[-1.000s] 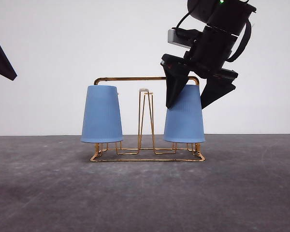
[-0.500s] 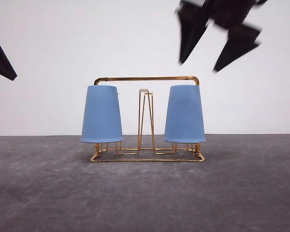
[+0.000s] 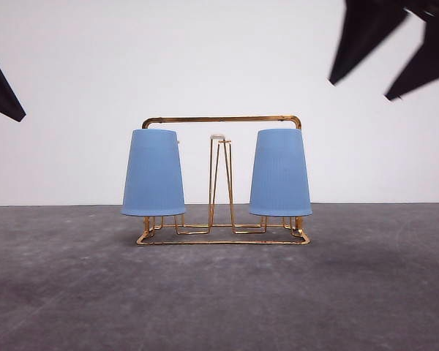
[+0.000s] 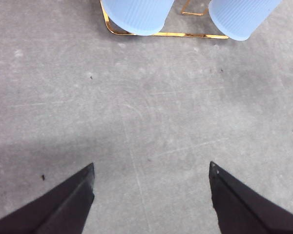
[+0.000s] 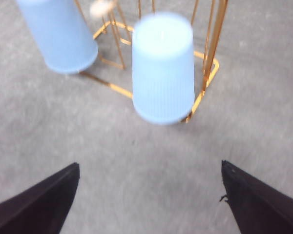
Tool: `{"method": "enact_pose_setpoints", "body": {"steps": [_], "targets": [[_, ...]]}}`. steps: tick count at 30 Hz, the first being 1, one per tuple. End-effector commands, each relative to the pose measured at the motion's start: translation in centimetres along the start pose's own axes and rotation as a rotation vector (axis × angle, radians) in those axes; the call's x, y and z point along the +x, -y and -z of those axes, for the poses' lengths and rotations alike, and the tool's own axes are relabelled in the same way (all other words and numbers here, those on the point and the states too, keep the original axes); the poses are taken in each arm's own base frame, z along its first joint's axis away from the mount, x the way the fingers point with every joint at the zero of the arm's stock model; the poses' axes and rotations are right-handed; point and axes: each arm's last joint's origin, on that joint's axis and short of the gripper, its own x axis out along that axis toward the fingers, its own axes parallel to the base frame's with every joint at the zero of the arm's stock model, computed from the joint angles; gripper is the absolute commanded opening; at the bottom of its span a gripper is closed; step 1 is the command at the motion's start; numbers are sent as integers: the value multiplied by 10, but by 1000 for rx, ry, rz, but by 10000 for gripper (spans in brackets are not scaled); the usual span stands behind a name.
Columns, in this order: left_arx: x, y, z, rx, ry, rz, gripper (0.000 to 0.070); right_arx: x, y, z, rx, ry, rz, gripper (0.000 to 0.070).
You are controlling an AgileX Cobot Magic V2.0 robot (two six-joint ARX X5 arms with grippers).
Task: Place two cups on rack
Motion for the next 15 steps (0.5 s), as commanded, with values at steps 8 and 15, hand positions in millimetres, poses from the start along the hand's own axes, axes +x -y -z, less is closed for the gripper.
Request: {"method": "enact_pose_setpoints", "body": {"steps": [8,15], "targets": [[1,1,-1,14,6,2,431,5,3,48,132,120,-22,581],[1,1,-1,141,2,16,10,11,4,59,164,118,-21,32]]}}
